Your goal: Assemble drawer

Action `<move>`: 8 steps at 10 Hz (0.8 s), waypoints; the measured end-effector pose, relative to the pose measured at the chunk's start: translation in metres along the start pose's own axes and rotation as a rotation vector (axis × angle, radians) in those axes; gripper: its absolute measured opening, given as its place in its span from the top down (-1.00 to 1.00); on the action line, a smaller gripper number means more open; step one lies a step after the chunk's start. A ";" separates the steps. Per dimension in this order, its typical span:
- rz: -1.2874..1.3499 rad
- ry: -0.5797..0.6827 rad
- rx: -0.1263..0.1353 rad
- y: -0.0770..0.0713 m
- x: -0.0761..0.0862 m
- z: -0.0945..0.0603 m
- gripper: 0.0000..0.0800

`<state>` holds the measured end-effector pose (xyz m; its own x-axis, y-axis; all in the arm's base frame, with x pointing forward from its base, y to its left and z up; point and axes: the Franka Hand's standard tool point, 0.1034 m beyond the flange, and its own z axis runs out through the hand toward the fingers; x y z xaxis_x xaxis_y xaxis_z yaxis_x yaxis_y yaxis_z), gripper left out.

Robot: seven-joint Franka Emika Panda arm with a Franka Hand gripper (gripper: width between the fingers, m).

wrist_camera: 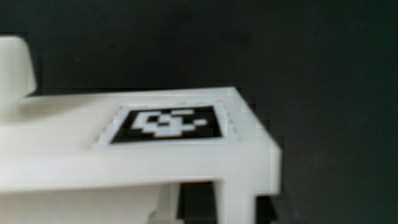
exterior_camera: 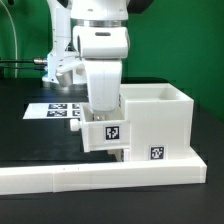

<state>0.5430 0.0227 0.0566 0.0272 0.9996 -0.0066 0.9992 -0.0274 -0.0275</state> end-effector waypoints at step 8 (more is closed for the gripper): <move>0.016 -0.031 0.035 -0.002 -0.019 -0.036 -0.48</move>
Offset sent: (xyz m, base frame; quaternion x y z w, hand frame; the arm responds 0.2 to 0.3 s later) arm -0.0179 -0.0096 0.0145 0.0194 0.0057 -0.0096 0.9997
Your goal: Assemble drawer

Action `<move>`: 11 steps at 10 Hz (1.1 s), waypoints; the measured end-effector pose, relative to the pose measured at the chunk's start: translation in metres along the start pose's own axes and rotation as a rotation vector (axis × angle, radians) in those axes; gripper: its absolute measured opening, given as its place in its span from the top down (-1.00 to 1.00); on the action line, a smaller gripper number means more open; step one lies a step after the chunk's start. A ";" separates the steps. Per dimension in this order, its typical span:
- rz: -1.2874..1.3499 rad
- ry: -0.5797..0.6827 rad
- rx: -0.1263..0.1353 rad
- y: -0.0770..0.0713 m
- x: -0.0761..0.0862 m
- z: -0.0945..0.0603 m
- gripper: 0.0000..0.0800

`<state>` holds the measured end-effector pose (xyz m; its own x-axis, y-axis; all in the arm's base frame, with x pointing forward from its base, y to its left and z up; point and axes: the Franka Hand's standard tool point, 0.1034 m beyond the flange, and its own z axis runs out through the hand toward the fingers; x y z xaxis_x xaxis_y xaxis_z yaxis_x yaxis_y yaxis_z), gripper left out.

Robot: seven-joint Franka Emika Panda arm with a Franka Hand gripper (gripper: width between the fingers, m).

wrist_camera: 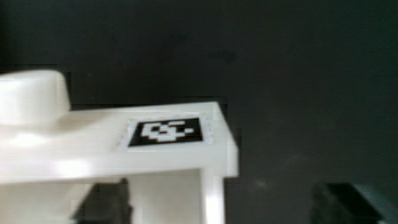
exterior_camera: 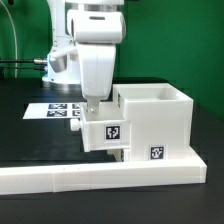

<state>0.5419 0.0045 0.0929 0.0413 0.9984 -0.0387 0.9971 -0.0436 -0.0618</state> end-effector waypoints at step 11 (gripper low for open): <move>-0.093 0.111 0.039 0.013 -0.055 0.002 -0.62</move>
Offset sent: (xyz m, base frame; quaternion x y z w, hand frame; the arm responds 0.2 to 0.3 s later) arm 0.0104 -0.0468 0.0131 0.0464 -0.0047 -0.0767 0.9960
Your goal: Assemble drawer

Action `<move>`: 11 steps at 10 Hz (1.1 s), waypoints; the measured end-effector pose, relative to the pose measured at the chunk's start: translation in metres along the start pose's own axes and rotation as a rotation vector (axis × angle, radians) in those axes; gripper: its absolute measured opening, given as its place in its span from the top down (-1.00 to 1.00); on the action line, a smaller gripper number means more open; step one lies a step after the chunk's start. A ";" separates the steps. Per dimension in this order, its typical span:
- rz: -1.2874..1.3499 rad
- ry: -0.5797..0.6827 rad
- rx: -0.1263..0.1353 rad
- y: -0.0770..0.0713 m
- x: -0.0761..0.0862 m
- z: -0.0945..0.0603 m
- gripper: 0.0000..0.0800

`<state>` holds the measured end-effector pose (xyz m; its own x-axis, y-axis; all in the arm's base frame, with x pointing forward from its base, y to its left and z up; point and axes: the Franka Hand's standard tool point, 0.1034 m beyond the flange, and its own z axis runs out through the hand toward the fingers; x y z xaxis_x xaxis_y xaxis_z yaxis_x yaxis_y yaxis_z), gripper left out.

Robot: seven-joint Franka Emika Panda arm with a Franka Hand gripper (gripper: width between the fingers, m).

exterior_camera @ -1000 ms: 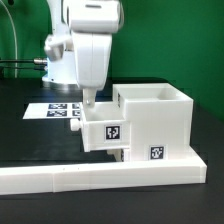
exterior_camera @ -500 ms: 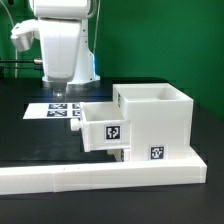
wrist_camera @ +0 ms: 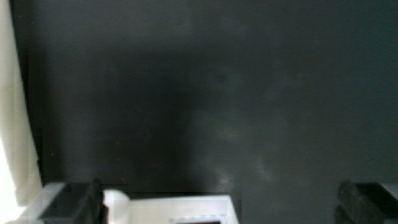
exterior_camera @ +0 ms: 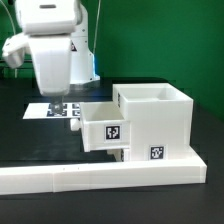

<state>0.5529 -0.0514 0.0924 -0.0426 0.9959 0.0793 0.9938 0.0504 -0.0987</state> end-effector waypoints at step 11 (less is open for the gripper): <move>0.162 0.156 0.038 0.004 0.040 0.024 -0.62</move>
Offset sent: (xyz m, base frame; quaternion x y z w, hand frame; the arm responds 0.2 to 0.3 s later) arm 0.0089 0.0330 -0.0092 -0.0096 0.2050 0.0216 0.9785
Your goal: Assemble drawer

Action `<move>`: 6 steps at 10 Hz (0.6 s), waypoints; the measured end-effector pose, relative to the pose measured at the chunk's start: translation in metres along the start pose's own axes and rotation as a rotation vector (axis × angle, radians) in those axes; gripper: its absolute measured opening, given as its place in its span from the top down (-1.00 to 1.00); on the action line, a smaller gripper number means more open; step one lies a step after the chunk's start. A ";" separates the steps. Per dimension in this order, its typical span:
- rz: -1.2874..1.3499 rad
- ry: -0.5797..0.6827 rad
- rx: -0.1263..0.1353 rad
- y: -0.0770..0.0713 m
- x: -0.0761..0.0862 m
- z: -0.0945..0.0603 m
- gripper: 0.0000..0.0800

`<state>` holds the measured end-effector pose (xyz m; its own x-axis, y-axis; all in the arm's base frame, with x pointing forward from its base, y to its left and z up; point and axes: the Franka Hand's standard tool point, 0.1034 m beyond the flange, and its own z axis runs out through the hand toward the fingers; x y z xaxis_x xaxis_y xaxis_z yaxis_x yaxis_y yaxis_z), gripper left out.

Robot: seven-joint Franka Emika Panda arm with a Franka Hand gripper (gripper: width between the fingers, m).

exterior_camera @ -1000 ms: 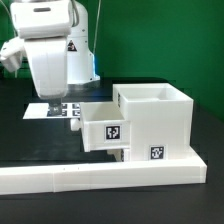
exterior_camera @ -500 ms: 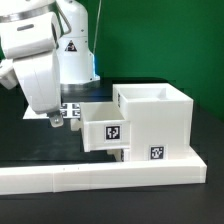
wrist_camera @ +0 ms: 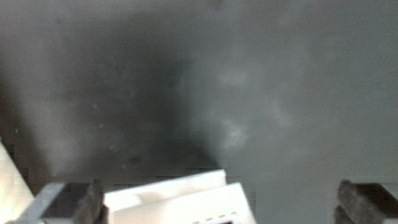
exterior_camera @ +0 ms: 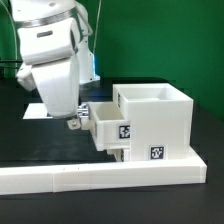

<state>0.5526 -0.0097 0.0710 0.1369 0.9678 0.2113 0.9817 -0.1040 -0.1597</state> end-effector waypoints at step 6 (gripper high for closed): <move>0.085 -0.005 0.016 -0.004 0.030 0.008 -0.62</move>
Offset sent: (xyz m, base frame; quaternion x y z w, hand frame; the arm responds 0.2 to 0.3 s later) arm 0.0074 0.0268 0.0038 0.0062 0.0043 0.0304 0.9995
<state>0.5518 0.0213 0.0706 0.2185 0.9568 0.1919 0.9644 -0.1817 -0.1922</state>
